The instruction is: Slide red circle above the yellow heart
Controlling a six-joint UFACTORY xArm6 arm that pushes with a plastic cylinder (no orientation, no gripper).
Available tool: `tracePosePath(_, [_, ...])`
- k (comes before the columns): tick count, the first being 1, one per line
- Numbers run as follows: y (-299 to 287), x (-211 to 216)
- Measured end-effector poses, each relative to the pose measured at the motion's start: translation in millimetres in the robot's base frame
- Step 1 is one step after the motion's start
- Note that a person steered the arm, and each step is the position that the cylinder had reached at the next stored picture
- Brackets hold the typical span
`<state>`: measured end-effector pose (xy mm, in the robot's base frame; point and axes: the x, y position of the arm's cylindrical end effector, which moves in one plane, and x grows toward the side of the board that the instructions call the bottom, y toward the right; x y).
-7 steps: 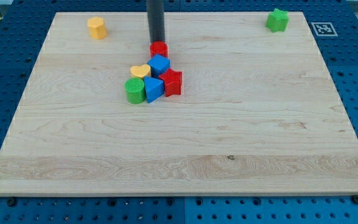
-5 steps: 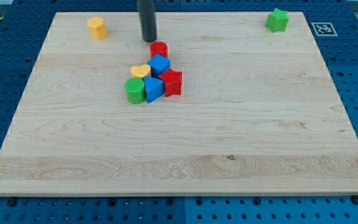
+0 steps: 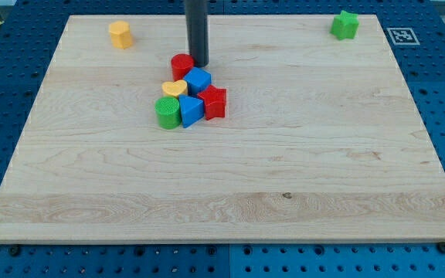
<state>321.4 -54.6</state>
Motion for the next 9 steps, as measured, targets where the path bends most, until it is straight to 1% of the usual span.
tracePosePath(1, [-5, -1])
tracePosePath(2, [-36, -7])
tracePosePath(3, [-52, -8])
tracePosePath(5, [-53, 0])
tracePosePath(6, [-53, -25])
tracePosePath(7, [-37, -43])
tracePosePath(8, [-29, -47])
tracePosePath(9, [-18, -38])
